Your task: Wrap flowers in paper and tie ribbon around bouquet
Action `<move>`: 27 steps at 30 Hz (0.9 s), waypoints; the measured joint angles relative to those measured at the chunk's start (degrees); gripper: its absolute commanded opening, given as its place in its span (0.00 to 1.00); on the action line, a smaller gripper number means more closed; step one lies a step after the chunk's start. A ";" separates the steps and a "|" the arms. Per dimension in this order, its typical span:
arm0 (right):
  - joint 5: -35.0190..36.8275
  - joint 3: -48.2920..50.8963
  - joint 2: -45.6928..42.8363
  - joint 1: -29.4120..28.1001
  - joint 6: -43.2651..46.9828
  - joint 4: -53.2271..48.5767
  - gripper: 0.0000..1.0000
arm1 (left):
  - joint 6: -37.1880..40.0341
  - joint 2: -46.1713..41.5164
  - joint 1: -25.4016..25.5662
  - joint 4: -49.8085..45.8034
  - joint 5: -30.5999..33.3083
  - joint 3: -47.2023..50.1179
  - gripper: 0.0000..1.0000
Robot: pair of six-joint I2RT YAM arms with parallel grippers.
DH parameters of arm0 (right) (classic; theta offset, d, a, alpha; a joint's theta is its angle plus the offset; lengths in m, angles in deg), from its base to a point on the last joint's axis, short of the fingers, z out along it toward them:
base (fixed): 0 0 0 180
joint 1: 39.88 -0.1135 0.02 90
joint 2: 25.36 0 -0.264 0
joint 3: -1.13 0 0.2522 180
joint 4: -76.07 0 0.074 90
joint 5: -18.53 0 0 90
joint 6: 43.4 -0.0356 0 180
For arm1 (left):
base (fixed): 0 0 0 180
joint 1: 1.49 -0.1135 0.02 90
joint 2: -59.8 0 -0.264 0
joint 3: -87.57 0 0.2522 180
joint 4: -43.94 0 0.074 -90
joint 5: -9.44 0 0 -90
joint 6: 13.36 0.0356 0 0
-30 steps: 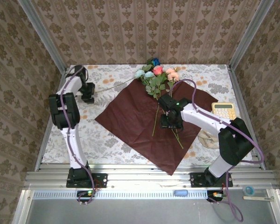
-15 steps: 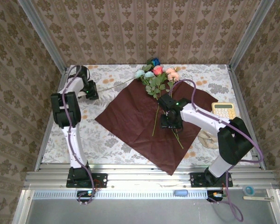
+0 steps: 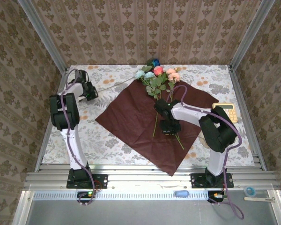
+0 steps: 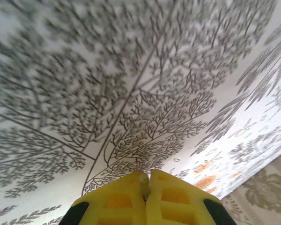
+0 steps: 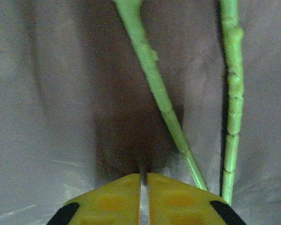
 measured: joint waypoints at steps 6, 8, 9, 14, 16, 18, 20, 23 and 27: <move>-0.44 0.00 0.00 1.07 -0.83 0.00 0.02 | -3.76 -7.65 -3.67 8.63 1.81 10.29 0.00; -0.63 0.00 0.00 1.42 -1.11 0.02 0.00 | -4.50 -10.21 -5.11 10.86 2.34 13.64 0.00; -0.96 0.00 0.00 1.68 -1.31 0.04 0.00 | -4.79 -11.28 -5.90 12.13 2.51 15.23 0.00; -2.12 0.04 0.04 2.62 -1.73 0.33 0.00 | -5.31 -12.35 -8.79 17.70 1.62 18.25 0.00; -2.49 0.07 0.04 2.78 -1.73 0.42 0.00 | -5.29 -12.35 -8.85 19.54 0.48 18.25 0.00; -2.86 0.07 0.04 2.75 -1.70 0.57 0.05 | -5.29 -12.35 -8.48 21.22 -0.79 18.25 0.00; -3.06 0.09 -0.17 2.75 -1.53 0.94 0.19 | -5.25 -12.37 -7.89 22.60 -1.95 18.34 0.00; -2.95 0.22 -2.99 2.71 -0.96 1.75 0.31 | -5.03 -13.16 -6.82 24.26 -3.61 20.02 0.00; -2.21 -0.66 -9.07 2.71 1.77 2.89 0.40 | -4.59 -15.76 -5.75 24.85 -4.92 24.11 0.00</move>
